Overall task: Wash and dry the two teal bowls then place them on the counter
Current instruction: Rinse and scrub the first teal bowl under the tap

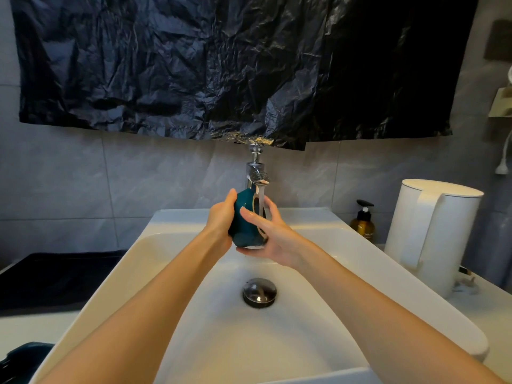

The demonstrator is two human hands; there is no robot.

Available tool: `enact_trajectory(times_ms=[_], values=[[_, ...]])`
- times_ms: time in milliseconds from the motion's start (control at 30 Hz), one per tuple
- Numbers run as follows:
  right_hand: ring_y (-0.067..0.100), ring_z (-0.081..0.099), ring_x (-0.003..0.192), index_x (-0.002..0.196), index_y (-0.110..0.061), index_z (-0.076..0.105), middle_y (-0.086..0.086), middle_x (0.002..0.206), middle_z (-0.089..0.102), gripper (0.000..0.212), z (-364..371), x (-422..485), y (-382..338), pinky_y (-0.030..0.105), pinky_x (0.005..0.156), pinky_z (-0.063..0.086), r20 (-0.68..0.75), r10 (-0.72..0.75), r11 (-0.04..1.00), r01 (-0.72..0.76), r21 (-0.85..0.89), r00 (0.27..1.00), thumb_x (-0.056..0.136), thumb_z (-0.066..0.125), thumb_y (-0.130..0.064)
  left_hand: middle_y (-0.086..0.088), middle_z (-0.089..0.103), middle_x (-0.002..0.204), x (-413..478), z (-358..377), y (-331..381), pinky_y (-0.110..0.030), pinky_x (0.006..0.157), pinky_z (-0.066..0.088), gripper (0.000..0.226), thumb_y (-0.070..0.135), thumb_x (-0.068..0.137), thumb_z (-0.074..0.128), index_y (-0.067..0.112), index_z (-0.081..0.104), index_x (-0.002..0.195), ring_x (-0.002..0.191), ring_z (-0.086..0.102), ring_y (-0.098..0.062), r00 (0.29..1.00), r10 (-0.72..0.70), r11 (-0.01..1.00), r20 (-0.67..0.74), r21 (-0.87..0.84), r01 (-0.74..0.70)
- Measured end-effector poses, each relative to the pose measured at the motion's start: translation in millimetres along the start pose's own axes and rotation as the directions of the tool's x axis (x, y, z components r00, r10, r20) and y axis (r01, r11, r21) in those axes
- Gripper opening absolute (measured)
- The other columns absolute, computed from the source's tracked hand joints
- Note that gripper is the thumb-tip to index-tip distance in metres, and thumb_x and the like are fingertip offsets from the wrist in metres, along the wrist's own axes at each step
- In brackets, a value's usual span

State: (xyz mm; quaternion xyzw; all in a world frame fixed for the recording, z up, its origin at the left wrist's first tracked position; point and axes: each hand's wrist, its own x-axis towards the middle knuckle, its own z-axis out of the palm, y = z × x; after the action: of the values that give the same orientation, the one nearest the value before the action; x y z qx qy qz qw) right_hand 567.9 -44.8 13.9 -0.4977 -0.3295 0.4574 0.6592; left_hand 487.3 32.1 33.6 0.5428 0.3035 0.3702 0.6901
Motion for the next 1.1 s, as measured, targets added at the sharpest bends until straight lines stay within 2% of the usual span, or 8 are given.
enact_trajectory(times_ms=[167, 333, 467, 633, 733, 867, 967, 1100], values=[[0.036, 0.051, 0.117, 0.121, -0.05, 0.036, 0.005, 0.135, 0.043, 0.073, 4, -1, -2, 0.055, 0.086, 0.053, -0.066, -0.042, 0.999, 0.042, 0.001, 0.997, 0.07, 0.084, -0.029, -0.013, 0.065, 0.101, -3, 1, 3, -0.04, 0.083, 0.053, 0.041, 0.045, 0.099, 0.039, 0.011, 0.059, 0.109, 0.096, 0.061, -0.027, 0.999, -0.026, 0.998, 0.019, -0.05, 0.027], [0.033, 0.056, 0.108, 0.119, -0.043, 0.04, 0.005, 0.121, 0.05, 0.058, 1, -1, -4, 0.056, 0.081, 0.055, -0.141, 0.021, 1.0, -0.02, 0.009, 0.99, 0.074, 0.076, -0.047, -0.01, 0.065, 0.091, -5, 5, -4, -0.039, 0.084, 0.051, 0.035, 0.041, 0.099, 0.042, 0.012, 0.06, 0.092, 0.086, 0.062, -0.024, 0.998, -0.043, 0.996, 0.052, -0.071, 0.047], [0.035, 0.057, 0.107, 0.108, -0.045, 0.048, 0.006, 0.122, 0.053, 0.039, 2, 0, -4, 0.055, 0.075, 0.056, -0.203, 0.07, 0.996, -0.08, -0.044, 0.977, 0.078, 0.065, -0.061, -0.012, 0.065, 0.097, -6, 7, -9, -0.042, 0.094, 0.05, 0.036, 0.041, 0.099, 0.042, 0.011, 0.061, 0.093, 0.095, 0.062, -0.027, 0.996, -0.07, 0.995, 0.054, -0.072, 0.074], [0.033, 0.052, 0.115, 0.127, -0.047, 0.039, 0.002, 0.123, 0.049, 0.059, -1, -2, -10, 0.052, 0.083, 0.055, -0.049, 0.07, 0.998, -0.07, 0.002, 0.996, 0.08, 0.074, -0.041, -0.011, 0.066, 0.099, 0, -1, -2, -0.039, 0.084, 0.052, 0.04, 0.045, 0.099, 0.037, 0.013, 0.061, 0.1, 0.092, 0.062, -0.025, 0.999, -0.026, 0.999, 0.027, -0.018, 0.027], [0.034, 0.056, 0.107, 0.123, -0.034, 0.047, 0.009, 0.118, 0.055, 0.064, 4, 4, -7, 0.048, 0.073, 0.057, -0.167, 0.179, 0.984, -0.174, 0.043, 0.97, 0.07, 0.073, -0.058, -0.01, 0.065, 0.09, -2, 5, -5, -0.033, 0.075, 0.05, 0.039, 0.043, 0.099, 0.038, 0.012, 0.061, 0.094, 0.083, 0.061, -0.022, 0.999, -0.007, 0.997, 0.05, 0.077, 0.003], [0.033, 0.061, 0.1, 0.122, -0.027, 0.051, 0.014, 0.115, 0.062, 0.073, 4, 3, -4, 0.039, 0.065, 0.057, -0.261, 0.276, 0.959, -0.283, 0.013, 0.925, 0.072, 0.052, -0.08, -0.009, 0.066, 0.087, -8, 15, -12, -0.028, 0.066, 0.049, 0.039, 0.043, 0.099, 0.039, 0.011, 0.061, 0.092, 0.081, 0.062, -0.02, 0.998, -0.023, 0.99, 0.064, 0.14, 0.014], [0.033, 0.057, 0.107, 0.129, -0.043, 0.039, 0.006, 0.124, 0.053, 0.062, -3, -1, -7, 0.046, 0.077, 0.056, -0.127, 0.145, 0.982, -0.159, -0.104, 0.981, 0.077, 0.065, -0.063, -0.013, 0.067, 0.097, -5, 5, -4, -0.036, 0.081, 0.052, 0.042, 0.045, 0.099, 0.037, 0.011, 0.062, 0.093, 0.091, 0.063, -0.025, 0.999, -0.028, 0.992, 0.041, 0.126, 0.022], [0.034, 0.061, 0.108, 0.135, -0.047, 0.028, 0.006, 0.13, 0.052, 0.085, -5, -5, -8, 0.05, 0.078, 0.057, -0.038, 0.037, 0.972, -0.045, -0.23, 0.999, 0.07, 0.083, -0.038, -0.012, 0.067, 0.098, -6, -2, 3, -0.036, 0.079, 0.053, 0.045, 0.048, 0.099, 0.035, 0.012, 0.061, 0.104, 0.091, 0.063, -0.024, 0.994, -0.077, 0.988, 0.075, 0.138, 0.066]])
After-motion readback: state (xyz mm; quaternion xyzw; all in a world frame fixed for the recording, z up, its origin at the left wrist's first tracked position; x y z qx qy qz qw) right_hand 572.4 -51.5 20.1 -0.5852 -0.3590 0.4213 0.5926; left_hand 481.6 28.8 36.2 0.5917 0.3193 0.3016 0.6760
